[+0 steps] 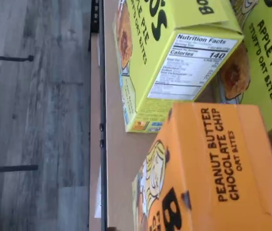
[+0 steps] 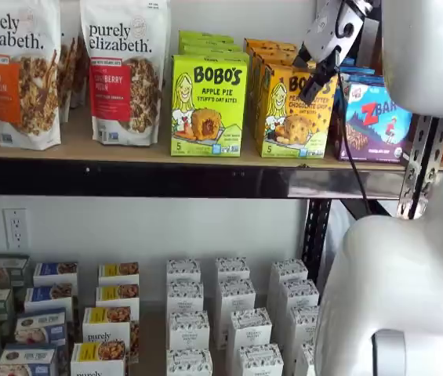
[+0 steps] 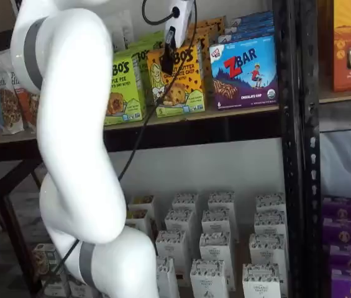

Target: Pick up the orange box on the top shelf, the fifth box from the left

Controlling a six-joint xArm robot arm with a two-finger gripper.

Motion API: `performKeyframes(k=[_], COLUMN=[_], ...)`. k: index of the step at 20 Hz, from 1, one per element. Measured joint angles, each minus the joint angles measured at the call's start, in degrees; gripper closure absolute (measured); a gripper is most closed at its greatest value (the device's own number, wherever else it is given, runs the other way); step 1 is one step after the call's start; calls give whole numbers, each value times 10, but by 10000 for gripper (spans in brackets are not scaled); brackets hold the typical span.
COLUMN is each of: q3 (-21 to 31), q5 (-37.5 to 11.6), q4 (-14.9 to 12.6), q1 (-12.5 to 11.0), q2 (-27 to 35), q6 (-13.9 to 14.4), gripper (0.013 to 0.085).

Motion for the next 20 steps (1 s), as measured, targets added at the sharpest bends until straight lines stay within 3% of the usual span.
performKeyframes(k=[10, 20], q3=[-17, -15], q5=[19, 18], q4=[-29, -23], q1=[10, 11], q2=[15, 17], q6=[5, 5], gripper=[130, 370])
